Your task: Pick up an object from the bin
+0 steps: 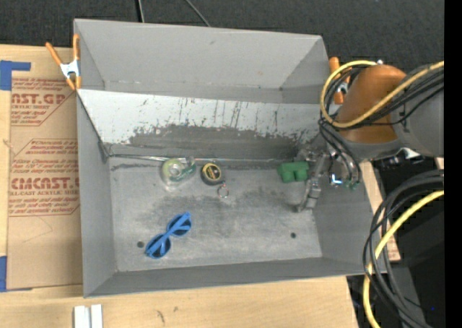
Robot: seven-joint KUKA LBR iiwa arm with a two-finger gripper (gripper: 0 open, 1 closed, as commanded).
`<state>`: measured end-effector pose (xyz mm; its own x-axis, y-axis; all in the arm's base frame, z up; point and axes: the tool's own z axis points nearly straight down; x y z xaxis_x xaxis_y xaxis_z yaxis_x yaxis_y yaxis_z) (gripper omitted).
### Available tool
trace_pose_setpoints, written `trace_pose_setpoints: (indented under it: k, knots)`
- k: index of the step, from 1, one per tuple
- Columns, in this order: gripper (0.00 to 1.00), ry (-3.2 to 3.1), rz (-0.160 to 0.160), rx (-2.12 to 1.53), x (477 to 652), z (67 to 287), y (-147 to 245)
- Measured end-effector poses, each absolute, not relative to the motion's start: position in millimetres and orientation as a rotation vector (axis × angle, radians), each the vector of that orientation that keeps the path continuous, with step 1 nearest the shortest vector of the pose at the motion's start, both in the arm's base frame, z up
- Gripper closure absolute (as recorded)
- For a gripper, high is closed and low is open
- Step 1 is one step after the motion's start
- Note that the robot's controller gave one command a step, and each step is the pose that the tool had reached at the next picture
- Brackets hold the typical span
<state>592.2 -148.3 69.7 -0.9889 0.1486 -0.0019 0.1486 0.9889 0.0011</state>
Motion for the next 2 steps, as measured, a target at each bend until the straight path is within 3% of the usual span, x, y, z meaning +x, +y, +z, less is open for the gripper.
trace_pose_setpoints:
  k: [1, 2]
  knots:
    - [1.0, 3.13, 0.001, 0.234, 592.4, 70.0, -148.5]
    - [1.0, 3.129, -0.004, 0.063, 589.3, 211.8, -142.4]
